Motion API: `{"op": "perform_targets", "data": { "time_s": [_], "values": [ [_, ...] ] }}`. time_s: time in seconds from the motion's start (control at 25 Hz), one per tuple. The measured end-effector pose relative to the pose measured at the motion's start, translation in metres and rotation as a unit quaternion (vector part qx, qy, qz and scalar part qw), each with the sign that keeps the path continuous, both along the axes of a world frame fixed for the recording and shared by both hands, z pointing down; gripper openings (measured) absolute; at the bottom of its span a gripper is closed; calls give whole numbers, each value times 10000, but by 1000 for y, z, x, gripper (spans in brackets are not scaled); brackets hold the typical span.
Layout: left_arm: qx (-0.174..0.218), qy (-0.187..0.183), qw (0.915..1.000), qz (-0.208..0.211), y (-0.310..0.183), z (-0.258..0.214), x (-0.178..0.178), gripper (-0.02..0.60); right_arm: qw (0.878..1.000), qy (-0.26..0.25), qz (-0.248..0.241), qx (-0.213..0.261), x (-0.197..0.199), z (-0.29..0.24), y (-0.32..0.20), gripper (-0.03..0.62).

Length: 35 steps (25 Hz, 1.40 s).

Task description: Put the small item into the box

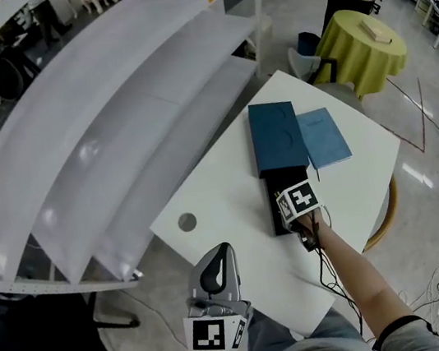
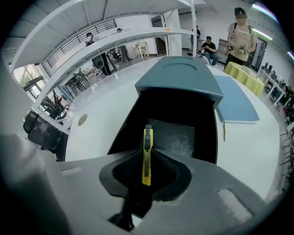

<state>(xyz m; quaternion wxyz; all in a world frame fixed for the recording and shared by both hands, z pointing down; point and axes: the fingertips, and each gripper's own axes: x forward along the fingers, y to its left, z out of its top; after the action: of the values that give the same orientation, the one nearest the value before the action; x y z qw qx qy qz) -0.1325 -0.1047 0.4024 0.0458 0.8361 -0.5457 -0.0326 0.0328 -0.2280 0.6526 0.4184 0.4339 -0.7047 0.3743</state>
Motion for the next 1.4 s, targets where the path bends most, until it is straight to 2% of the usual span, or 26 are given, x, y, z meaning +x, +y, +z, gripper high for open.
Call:
{"op": "perform_targets", "data": {
  "time_s": [0.32, 0.6, 0.72, 0.8, 0.92, 1.08, 1.4],
  "values": [
    [-48, 17, 10000, -53, 0, 4, -1, 15, 9999, -109, 54, 44, -1, 2, -2, 61],
    [-44, -3, 9999, -105, 2, 1, 5, 15, 9981, -568, 208, 147, -1, -9, -3, 71],
    [-17, -19, 9999, -130, 2, 0, 9, 17, 9948, -937, 269, 282, -3, -21, 0, 69],
    [6, -31, 9999, -139, 3, -2, 12, 15, 9909, -1245, 247, 444, -6, -33, 4, 66],
    [47, -45, 9999, -153, 5, -6, 18, 15, 9847, -1540, 92, 807, -8, -55, 12, 2],
    [86, -66, 9998, -191, 6, -10, 27, 16, 9730, -1904, -160, 1295, -8, -86, 25, 2],
    [142, -123, 9996, -215, 12, -17, 46, 15, 9490, -1877, -680, 2440, 5, -135, 48, 2]
  ]
}}
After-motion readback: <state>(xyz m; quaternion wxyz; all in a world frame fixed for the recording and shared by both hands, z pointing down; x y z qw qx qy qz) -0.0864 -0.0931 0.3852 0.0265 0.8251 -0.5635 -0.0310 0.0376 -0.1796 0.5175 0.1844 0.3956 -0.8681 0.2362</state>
